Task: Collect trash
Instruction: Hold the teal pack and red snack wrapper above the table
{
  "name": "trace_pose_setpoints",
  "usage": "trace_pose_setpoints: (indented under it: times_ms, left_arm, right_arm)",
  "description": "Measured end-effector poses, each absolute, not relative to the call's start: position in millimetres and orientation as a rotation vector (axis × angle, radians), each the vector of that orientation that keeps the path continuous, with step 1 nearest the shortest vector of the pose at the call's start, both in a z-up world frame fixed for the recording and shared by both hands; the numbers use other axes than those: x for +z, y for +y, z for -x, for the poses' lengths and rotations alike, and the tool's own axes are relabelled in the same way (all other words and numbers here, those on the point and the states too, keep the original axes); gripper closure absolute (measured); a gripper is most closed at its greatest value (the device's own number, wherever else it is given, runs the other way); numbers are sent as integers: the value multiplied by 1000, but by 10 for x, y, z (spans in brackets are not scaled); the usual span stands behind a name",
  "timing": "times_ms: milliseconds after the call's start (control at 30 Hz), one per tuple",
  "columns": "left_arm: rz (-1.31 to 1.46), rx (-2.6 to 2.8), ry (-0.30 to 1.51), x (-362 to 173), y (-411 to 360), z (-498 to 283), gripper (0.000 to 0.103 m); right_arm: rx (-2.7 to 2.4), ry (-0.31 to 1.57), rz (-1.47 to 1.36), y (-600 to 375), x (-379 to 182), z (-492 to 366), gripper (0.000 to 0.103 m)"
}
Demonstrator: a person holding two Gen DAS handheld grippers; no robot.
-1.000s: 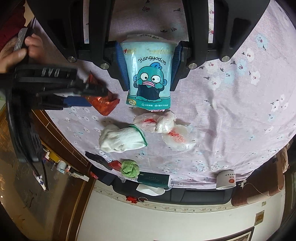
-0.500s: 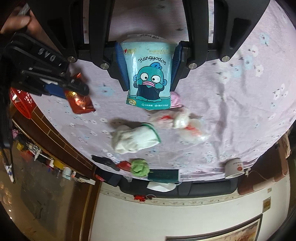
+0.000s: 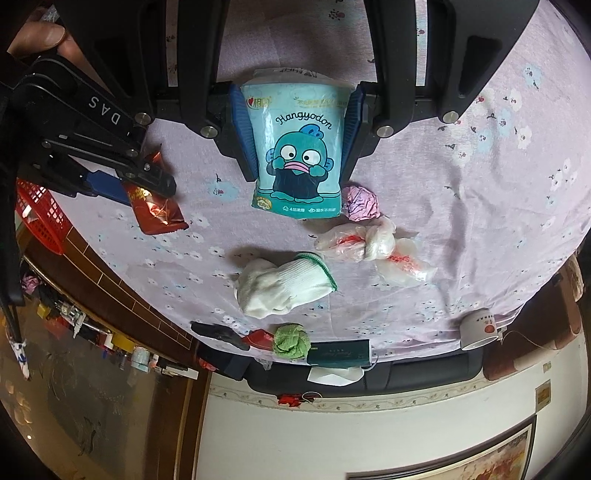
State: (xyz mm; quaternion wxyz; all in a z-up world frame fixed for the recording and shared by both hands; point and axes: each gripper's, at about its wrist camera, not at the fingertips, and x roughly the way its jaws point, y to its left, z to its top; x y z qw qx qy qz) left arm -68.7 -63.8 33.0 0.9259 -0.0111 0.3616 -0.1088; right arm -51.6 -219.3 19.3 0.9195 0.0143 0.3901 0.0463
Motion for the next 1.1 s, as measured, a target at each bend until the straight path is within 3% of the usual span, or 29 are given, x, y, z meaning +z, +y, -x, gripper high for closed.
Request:
trace_pose_setpoints:
  times_ms: [1100]
  left_arm:
    - [15,-230,739,321,-662,712,62]
  right_arm:
    - [46,779,-15,-2192,211,583,60]
